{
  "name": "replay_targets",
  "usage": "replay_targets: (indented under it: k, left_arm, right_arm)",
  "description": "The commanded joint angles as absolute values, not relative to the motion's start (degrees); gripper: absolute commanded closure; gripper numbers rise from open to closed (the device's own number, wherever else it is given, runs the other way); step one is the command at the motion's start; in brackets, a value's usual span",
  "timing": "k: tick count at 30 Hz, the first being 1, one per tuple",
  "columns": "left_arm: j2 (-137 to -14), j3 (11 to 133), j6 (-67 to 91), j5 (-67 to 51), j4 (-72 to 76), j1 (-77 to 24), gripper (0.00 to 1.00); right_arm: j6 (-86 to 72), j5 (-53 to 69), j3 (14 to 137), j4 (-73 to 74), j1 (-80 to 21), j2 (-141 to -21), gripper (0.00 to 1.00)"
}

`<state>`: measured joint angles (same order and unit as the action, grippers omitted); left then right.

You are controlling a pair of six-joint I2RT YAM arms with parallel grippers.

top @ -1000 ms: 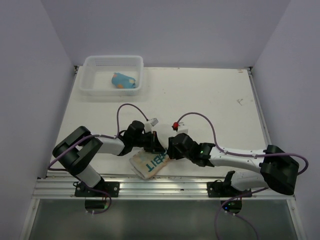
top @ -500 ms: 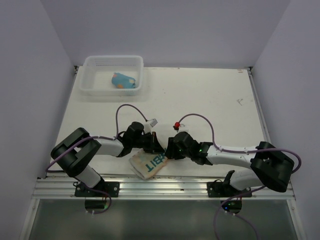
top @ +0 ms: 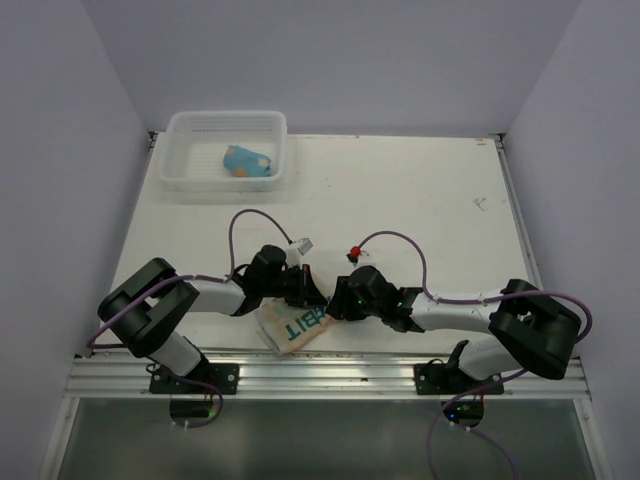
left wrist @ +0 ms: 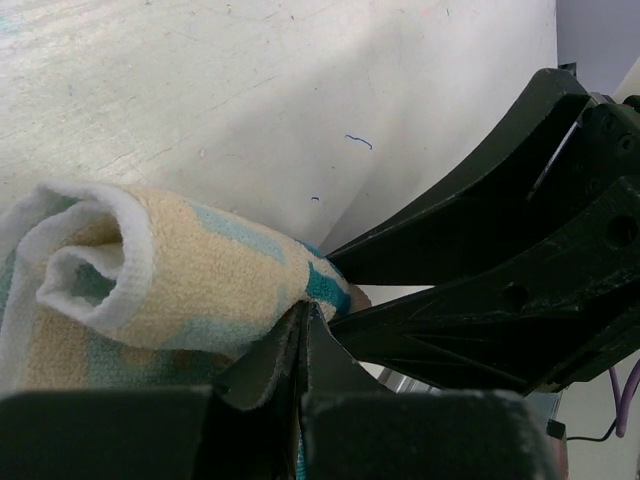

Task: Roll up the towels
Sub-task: Roll the towel

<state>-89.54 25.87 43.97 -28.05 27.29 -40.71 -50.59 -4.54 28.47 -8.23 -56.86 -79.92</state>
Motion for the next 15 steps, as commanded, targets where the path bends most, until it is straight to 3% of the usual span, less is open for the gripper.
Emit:
replay_targets:
  k: [1,5,9,15]
  left_arm:
    - [-89.48,24.08,42.98,-23.21,21.98,-41.22,1.00]
    - [-89.03,23.82,43.42,-21.62,21.88,-41.31,1.00]
    - [-89.12,25.13,43.50,-21.53,20.74,-41.31,1.00]
    - [-87.81,30.22,41.84,-20.13,15.22,-41.22,1.00]
  right_arm:
    - [-51.24,-1.85,27.16,-6.07,-57.22,-82.26,0.63]
    - [-50.89,-1.23,26.98,-6.68,-57.30,-82.62,0.85]
    - [-48.70,-1.75,27.51,-6.16,-57.39,-81.83,0.98]
    - [-43.96,-8.95,29.53,-0.81,-59.15,-79.72,1.00]
